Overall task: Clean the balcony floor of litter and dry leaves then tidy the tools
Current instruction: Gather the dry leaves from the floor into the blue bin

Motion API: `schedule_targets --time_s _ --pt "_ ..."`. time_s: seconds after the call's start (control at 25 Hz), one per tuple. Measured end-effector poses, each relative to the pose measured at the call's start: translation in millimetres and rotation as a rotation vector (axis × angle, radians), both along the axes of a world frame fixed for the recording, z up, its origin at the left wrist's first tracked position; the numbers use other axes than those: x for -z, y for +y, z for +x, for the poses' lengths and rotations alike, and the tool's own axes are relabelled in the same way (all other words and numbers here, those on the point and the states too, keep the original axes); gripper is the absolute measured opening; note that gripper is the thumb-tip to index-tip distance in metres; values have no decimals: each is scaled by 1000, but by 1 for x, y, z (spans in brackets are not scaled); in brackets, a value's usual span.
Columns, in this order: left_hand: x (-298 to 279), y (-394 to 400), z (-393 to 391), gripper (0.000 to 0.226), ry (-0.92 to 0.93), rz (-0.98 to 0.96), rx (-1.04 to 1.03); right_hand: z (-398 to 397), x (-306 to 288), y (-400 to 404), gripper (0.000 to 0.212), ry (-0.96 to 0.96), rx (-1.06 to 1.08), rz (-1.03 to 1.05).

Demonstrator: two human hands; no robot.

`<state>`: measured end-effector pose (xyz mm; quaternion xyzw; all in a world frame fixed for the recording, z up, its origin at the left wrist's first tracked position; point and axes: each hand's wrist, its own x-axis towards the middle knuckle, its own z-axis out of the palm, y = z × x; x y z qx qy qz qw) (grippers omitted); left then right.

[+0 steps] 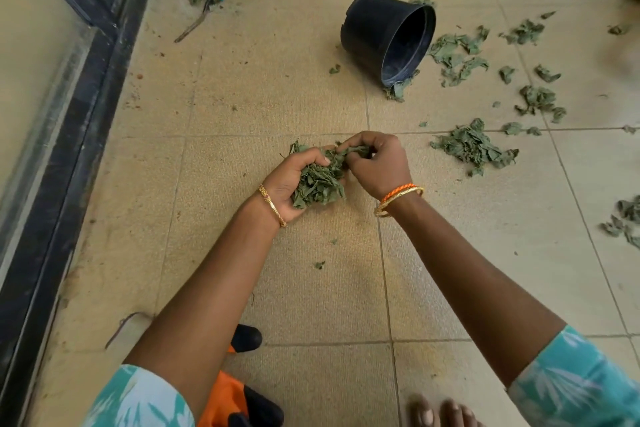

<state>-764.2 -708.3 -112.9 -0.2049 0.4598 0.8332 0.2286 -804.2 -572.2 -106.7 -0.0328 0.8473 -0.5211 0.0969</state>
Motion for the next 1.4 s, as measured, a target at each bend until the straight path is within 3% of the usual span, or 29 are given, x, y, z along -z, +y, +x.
schedule_targets --time_s 0.08,0.24,0.32,0.44,0.64,0.72,0.8,0.92,1.04,1.2,1.4 --pt "0 1 1 16 -10 -29 -28 4 0 -8 30 -75 123 -136" --pt "-6 3 2 15 -67 -50 -148 12 -10 -23 27 -391 373 -752" --pt "-22 -2 3 16 -101 -40 -228 17 -24 -34 28 -477 455 -881" --pt "-60 -9 11 14 -198 -99 -321 30 -60 -49 19 -501 510 -786" --pt "-164 7 39 67 -352 -218 -530 68 -169 -50 20 -641 397 -628" --pt "-209 17 53 79 -384 -186 -610 87 -223 -45 31 -684 344 -612" --pt "-267 28 70 64 -401 -128 -713 106 -281 -37 41 -681 329 -636" --pt "-351 45 96 27 -392 -81 -848 130 -365 -29 19 -629 323 -663" --pt "-438 57 128 20 -296 -22 -931 154 -450 -23 9 -653 320 -741" --pt "-537 79 173 24 -323 136 -1120 190 -535 -10 4 -704 259 -724" --pt "-578 124 237 20 -305 131 -1330 250 -585 28 12 -746 96 -604"
